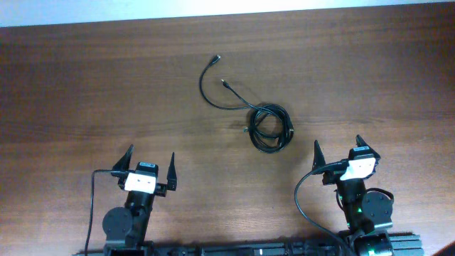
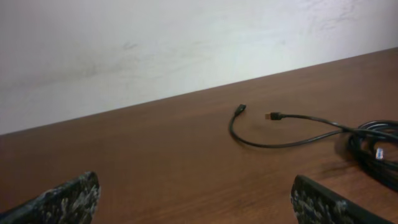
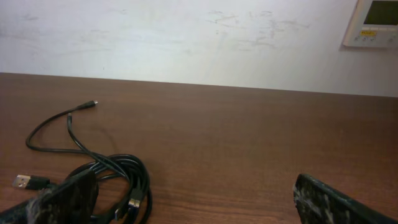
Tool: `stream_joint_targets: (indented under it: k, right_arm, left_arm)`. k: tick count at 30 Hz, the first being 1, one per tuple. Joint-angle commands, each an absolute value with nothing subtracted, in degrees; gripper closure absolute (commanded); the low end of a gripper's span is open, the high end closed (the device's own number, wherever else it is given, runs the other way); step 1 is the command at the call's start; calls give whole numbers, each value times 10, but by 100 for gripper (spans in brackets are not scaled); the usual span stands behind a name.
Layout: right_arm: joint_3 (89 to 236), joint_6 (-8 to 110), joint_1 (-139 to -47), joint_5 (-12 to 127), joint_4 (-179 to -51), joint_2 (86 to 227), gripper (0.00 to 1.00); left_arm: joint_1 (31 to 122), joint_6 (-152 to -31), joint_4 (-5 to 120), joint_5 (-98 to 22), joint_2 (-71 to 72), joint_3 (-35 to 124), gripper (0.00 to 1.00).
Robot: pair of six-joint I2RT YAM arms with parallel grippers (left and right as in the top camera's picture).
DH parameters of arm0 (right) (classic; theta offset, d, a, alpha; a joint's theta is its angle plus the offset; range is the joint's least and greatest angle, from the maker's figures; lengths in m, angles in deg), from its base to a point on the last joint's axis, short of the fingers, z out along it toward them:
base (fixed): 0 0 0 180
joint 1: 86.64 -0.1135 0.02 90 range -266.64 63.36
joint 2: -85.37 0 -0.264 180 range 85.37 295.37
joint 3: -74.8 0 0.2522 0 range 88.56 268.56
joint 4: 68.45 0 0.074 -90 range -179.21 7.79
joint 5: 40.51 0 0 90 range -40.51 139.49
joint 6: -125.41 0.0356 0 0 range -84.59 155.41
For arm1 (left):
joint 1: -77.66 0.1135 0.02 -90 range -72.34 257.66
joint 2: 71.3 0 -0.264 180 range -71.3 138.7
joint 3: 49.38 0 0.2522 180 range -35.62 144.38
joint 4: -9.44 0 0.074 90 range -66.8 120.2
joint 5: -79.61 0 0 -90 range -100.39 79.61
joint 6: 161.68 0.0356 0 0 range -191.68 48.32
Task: Untangle cables
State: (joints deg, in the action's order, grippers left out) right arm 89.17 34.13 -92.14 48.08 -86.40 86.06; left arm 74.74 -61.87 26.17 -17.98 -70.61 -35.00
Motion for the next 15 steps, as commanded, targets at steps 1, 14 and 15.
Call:
stream_joint_targets:
  k: [1,14,15]
  right_arm:
    - [889,346,-923,484,-869,859,0]
    - [889,346,-923,484,-869,859,0]
    - [889,346,-923,484,-869,859,0]
  left_arm:
    - [750,-626,257,-196,-709,-350,1]
    - [750,-676,329,-181,-567,-211,1]
    - [750,-676,339,-182,-540,-189,1]
